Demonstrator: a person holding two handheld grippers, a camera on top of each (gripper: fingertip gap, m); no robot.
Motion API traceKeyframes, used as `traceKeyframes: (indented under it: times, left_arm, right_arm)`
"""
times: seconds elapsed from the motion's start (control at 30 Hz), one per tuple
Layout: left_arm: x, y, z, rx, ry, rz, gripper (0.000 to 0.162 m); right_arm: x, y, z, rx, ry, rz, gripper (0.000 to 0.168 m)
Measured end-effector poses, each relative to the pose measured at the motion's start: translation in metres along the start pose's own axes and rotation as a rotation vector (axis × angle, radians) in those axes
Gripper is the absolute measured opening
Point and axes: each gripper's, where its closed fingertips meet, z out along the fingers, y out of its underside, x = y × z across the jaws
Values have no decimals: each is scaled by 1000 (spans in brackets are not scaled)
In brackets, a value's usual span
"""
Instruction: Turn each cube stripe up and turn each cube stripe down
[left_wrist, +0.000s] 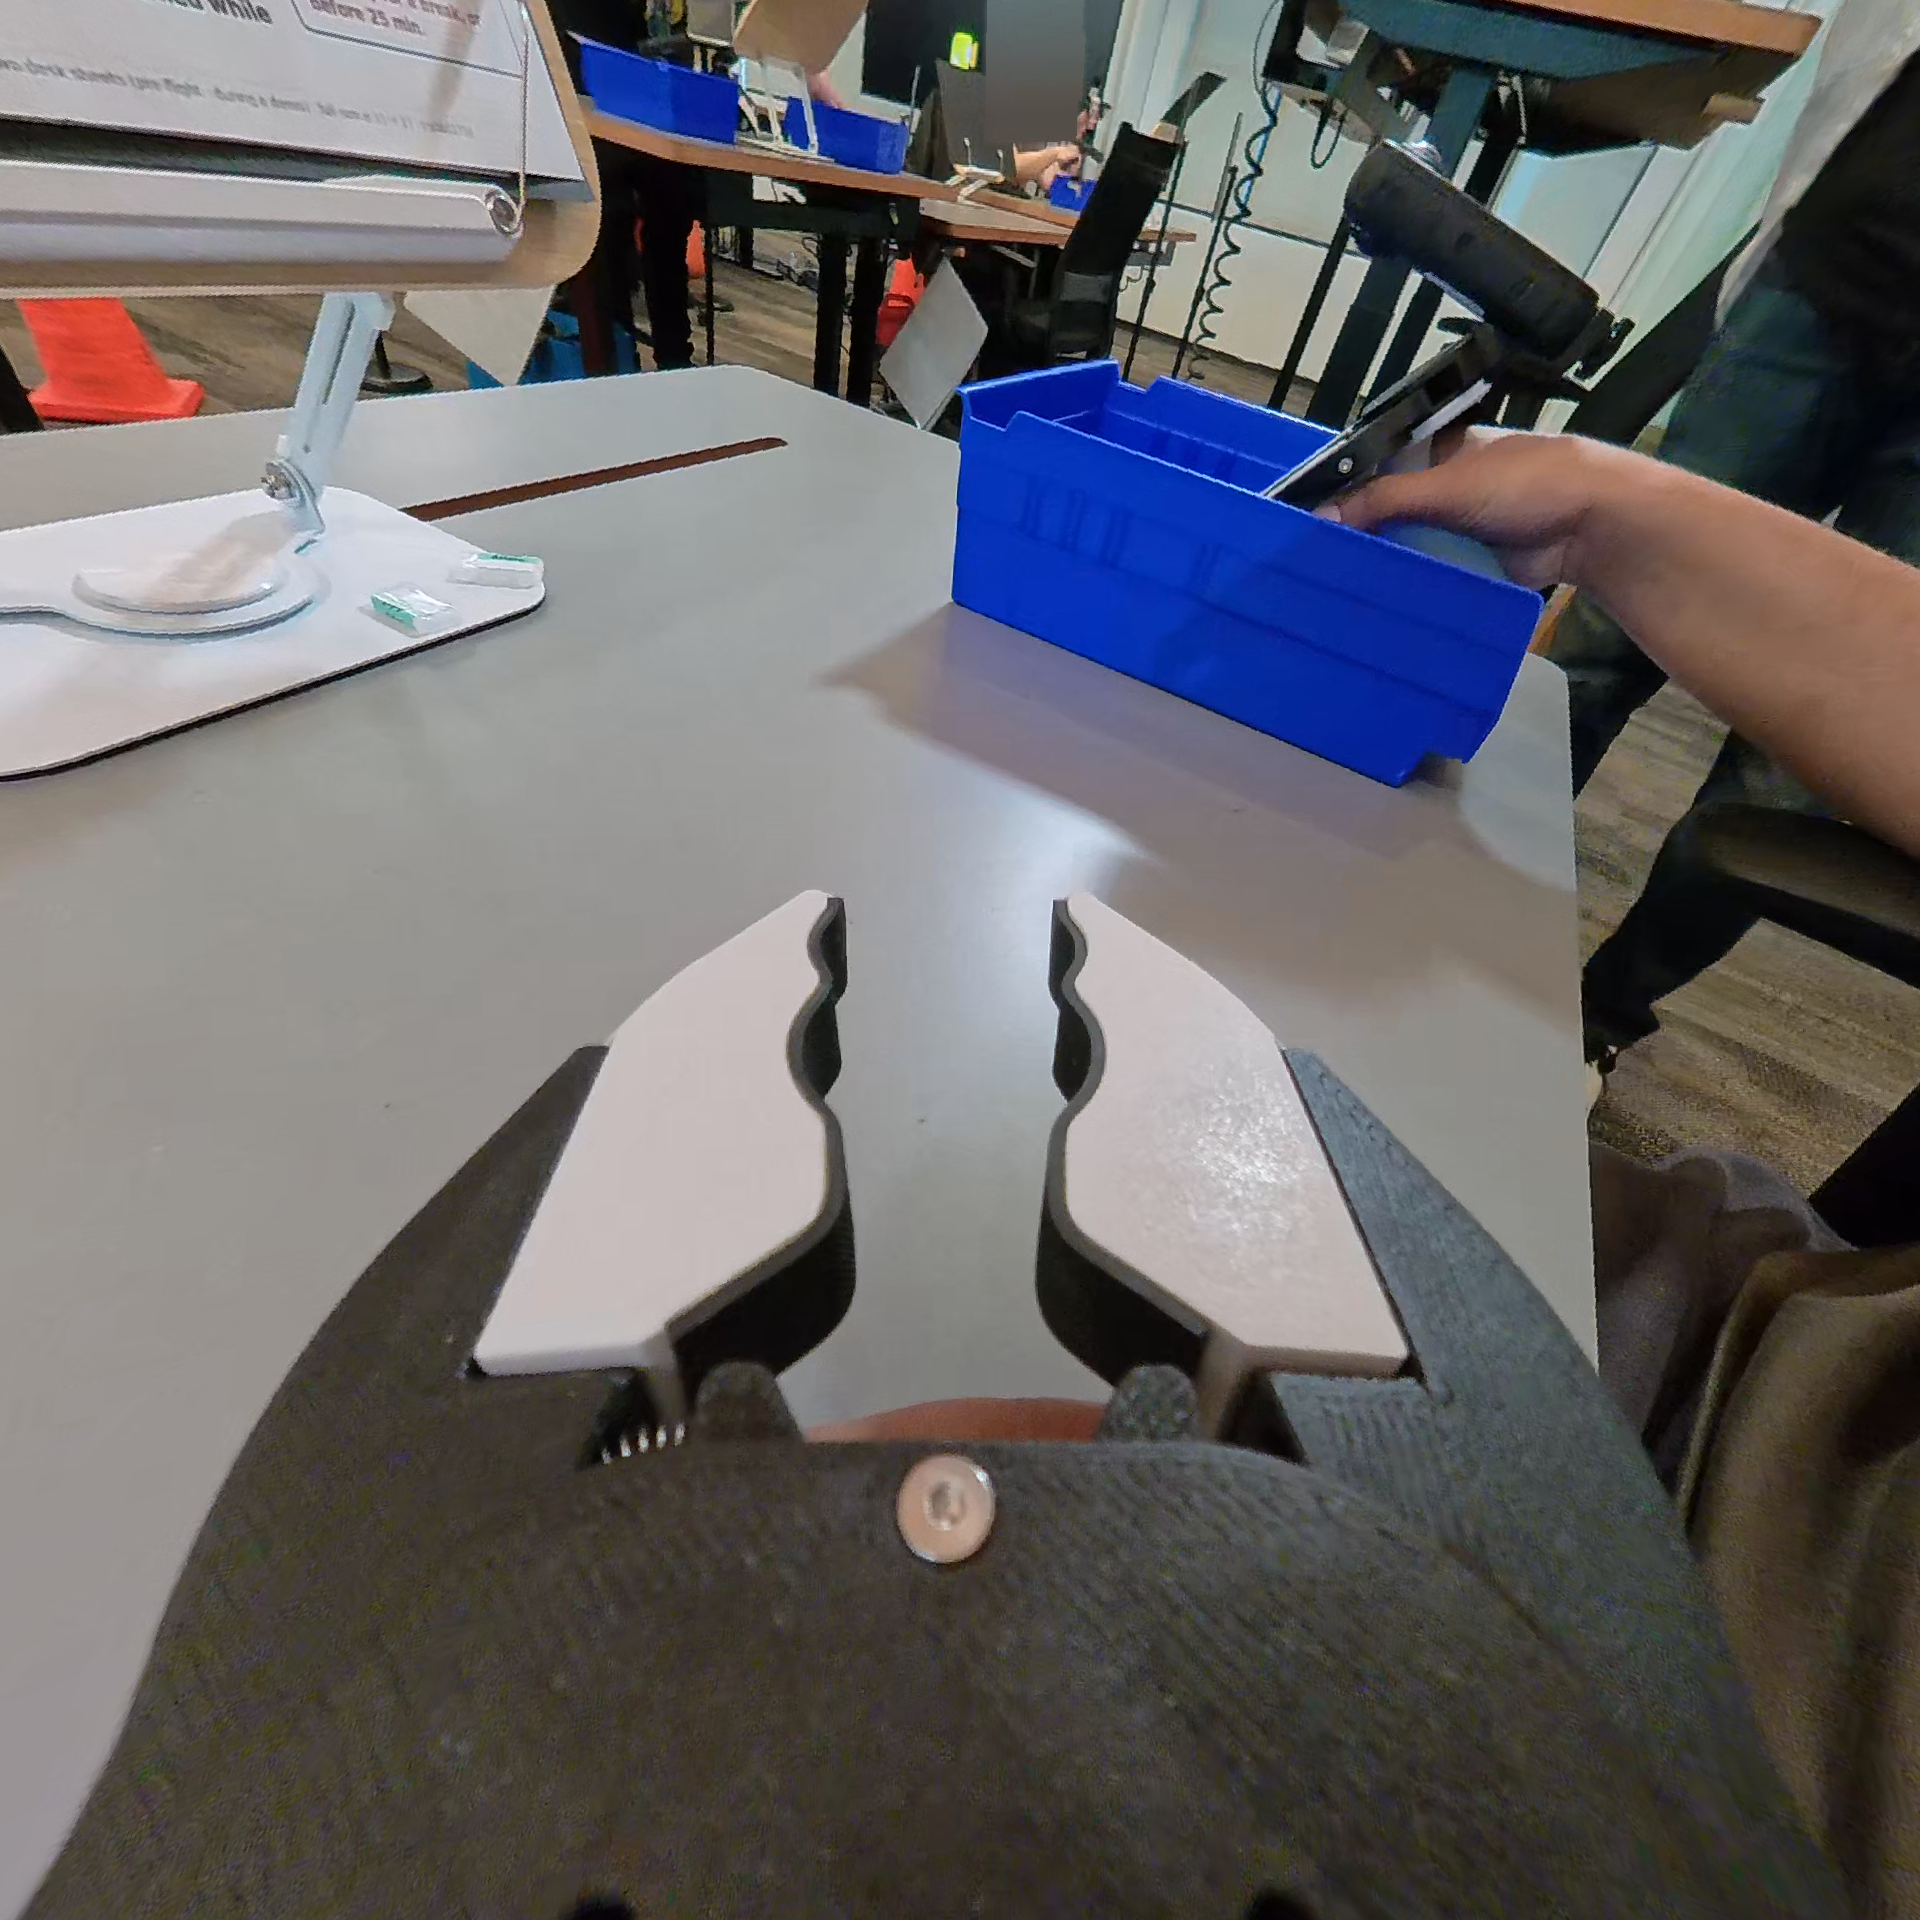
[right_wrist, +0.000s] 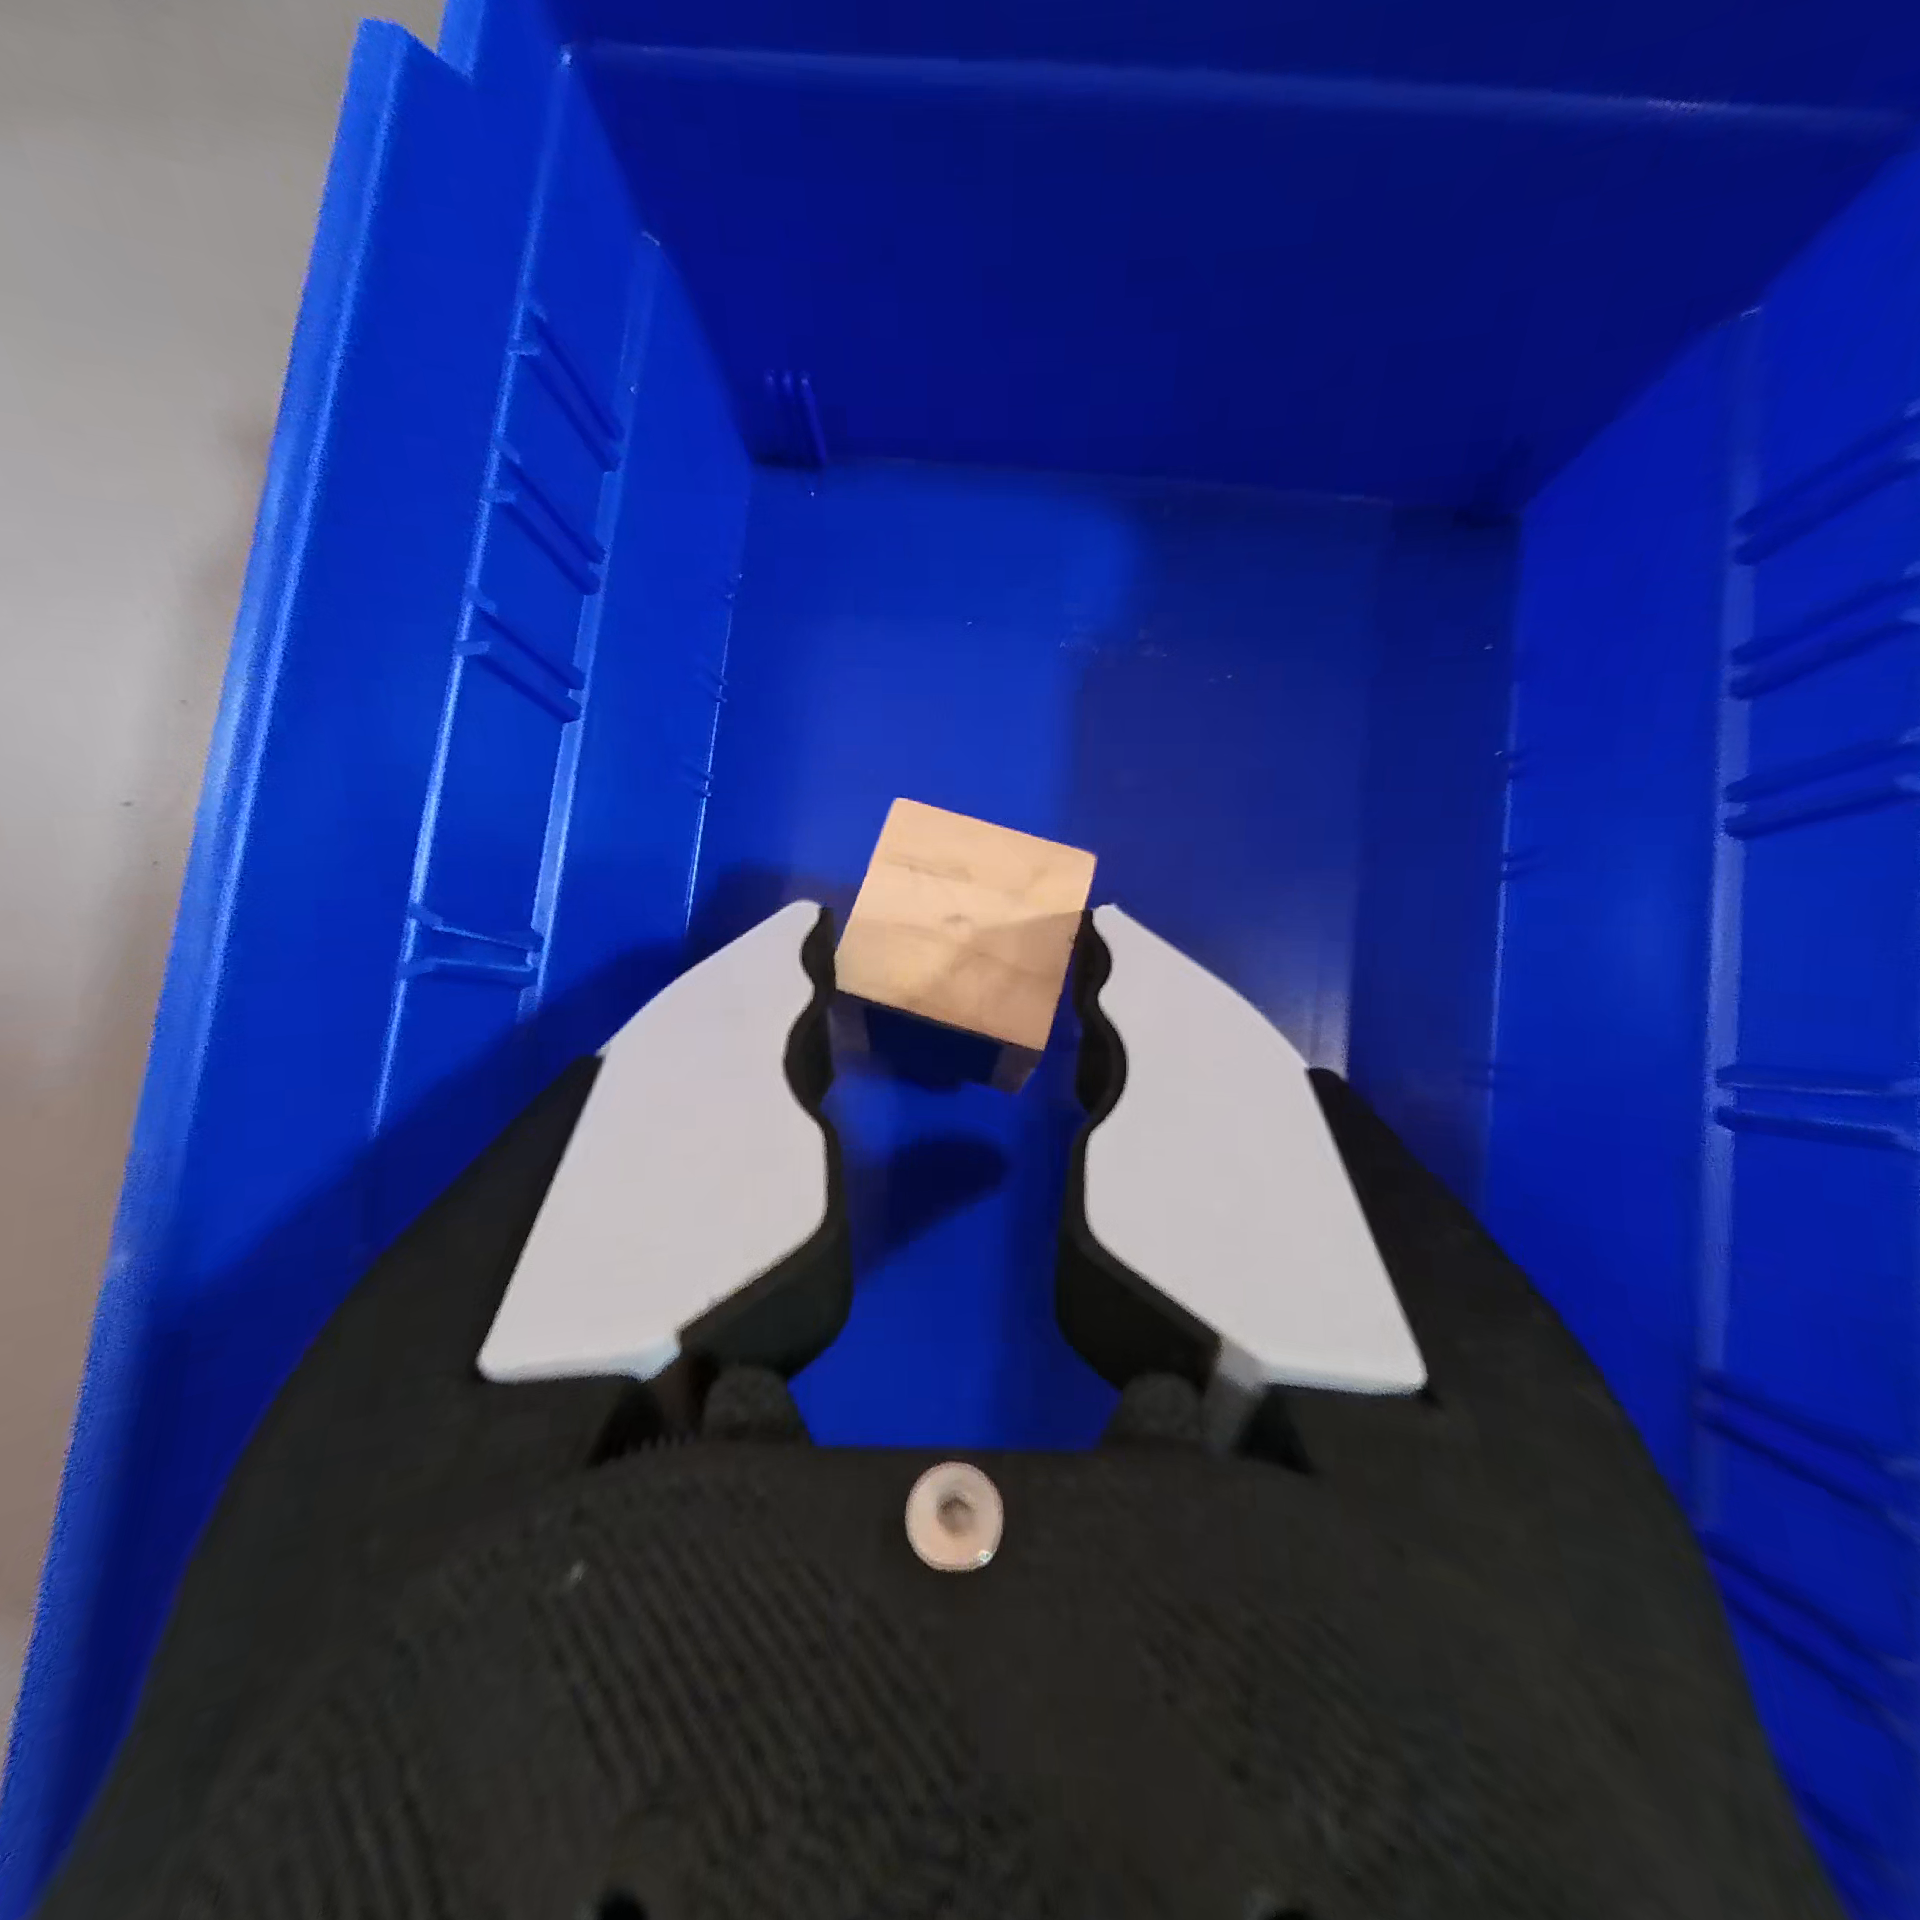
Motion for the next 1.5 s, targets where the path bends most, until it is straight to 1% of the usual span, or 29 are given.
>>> traceKeyframes:
  times: [0.1, 0.23, 0.33, 0.43, 0.53, 0.73, 0.83, 0.93, 1.0, 1.1, 1.27, 1.33, 1.4, 1.5]
  left_arm:
    - [1, 2, 1, -9, 6, -1, 40]
    - [2, 2, 4, -13, 19, -1, 40]
    - [4, -1, 11, -6, 35, -5, 40]
    - [8, -5, 22, -5, 68, -11, 40]
    - [15, -6, 37, -18, 105, -5, 40]
    - [33, -7, 73, -55, 185, 19, 40]
    - [42, -8, 88, -67, 220, 2, 40]
    - [52, -2, 96, -91, 242, -61, 41]
    - [60, 4, 93, -107, 243, -99, 41]
    - [69, 12, 79, -109, 212, -119, 42]
    - [88, 25, 42, -100, 166, -181, 43]
    - [95, 29, 25, -88, 136, -176, 42]
    - [99, 32, 7, -75, 97, -166, 35]
    - [99, 32, -15, -61, 19, -207, 8]
  right_arm:
    - [1, -1, -1, 7, 3, 11, 45]
    - [4, -3, -7, 33, 18, 28, 54]
    - [7, -3, -18, 65, 33, 29, 53]
    - [12, -5, -39, 128, 51, 42, 50]
    - [10, -11, -69, 228, 46, 59, 46]
    - [-15, -18, -128, 436, 32, 38, 38]
    - [-35, -12, -143, 501, 21, 25, 34]
    - [-51, 3, -150, 501, 7, -1, 34]
    - [-62, 12, -154, 504, -19, -9, 33]
    - [-76, 22, -161, 527, -65, -5, 31]
    - [-99, 34, -183, 598, -118, -8, 29]
    - [-110, 37, -189, 612, -134, -16, 28]
    - [-124, 41, -190, 609, -166, -17, 29]
    - [-149, 46, -186, 609, -218, -26, 29]
